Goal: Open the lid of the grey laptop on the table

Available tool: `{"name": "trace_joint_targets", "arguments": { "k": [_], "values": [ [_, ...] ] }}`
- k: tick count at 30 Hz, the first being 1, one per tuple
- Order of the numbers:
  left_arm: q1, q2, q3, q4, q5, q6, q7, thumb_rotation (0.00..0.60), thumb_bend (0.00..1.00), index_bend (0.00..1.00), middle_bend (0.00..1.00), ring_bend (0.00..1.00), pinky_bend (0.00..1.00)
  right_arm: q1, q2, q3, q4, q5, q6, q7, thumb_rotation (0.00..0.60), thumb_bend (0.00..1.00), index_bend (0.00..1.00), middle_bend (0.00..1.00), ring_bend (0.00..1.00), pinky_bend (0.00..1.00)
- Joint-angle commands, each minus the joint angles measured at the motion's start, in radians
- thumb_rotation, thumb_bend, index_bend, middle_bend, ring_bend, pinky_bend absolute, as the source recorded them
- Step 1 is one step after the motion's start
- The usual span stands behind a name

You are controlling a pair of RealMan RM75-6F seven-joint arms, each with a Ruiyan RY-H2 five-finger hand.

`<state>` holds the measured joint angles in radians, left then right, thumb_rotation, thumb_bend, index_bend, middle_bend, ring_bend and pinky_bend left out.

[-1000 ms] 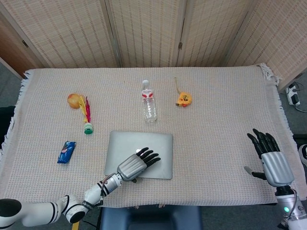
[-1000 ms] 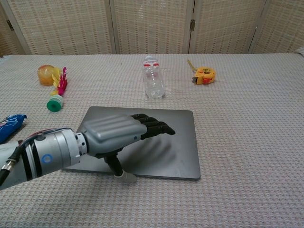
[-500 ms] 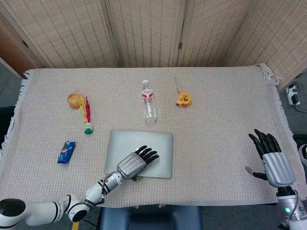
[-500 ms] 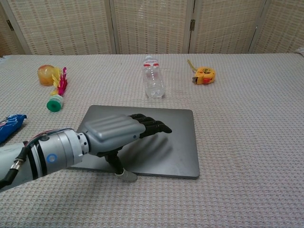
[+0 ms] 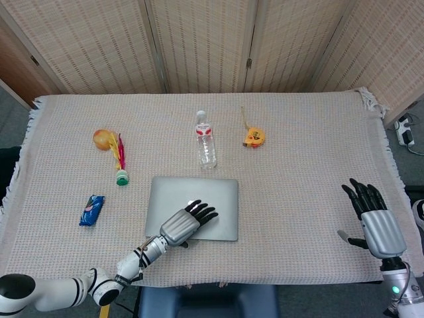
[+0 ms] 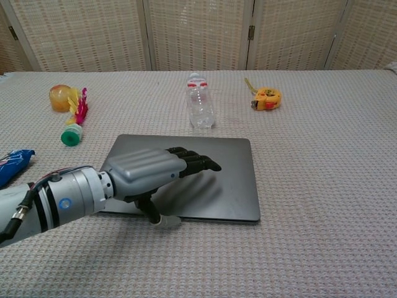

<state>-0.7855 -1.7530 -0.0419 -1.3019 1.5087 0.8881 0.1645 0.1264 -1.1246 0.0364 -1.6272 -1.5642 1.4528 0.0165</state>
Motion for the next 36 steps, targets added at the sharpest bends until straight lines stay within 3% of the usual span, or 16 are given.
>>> {"name": "trace_joint_targets", "arguments": {
  "k": [1,7,17,27,31,36],
  "values": [
    [0.002,-0.002,0.004,0.009,0.003,0.007,-0.008,0.6,0.41,0.09,0.11,0.06,0.0,0.0,0.0,-0.001,-0.001,-0.001,-0.001,-0.002,0.6,0.16,0.0,0.0,0.0,0.0],
    [0.012,-0.022,0.008,0.044,0.016,0.044,-0.039,0.6,0.46,0.11,0.12,0.08,0.0,-0.001,-0.001,-0.004,-0.007,-0.007,0.001,-0.008,0.6,0.16,0.0,0.0,0.0,0.0],
    [0.05,-0.109,0.001,0.214,0.085,0.221,-0.153,0.6,0.62,0.12,0.14,0.08,0.0,-0.005,0.001,-0.02,-0.019,-0.048,0.015,-0.008,0.6,0.16,0.0,0.0,0.0,0.0],
    [0.024,-0.21,-0.064,0.423,0.111,0.347,-0.234,0.6,0.68,0.11,0.16,0.08,0.0,0.022,0.009,-0.071,-0.04,-0.148,-0.022,0.009,0.6,0.16,0.0,0.0,0.01,0.0],
    [-0.001,-0.222,-0.089,0.458,0.108,0.356,-0.226,0.6,0.69,0.1,0.16,0.09,0.0,0.052,0.006,-0.091,-0.043,-0.18,-0.072,0.016,0.6,0.31,0.0,0.0,0.02,0.0],
    [-0.035,-0.213,-0.12,0.456,0.093,0.344,-0.208,0.6,0.69,0.09,0.16,0.09,0.0,0.116,-0.001,-0.11,-0.062,-0.223,-0.166,0.033,0.6,0.59,0.0,0.0,0.06,0.0]
  ]
}}
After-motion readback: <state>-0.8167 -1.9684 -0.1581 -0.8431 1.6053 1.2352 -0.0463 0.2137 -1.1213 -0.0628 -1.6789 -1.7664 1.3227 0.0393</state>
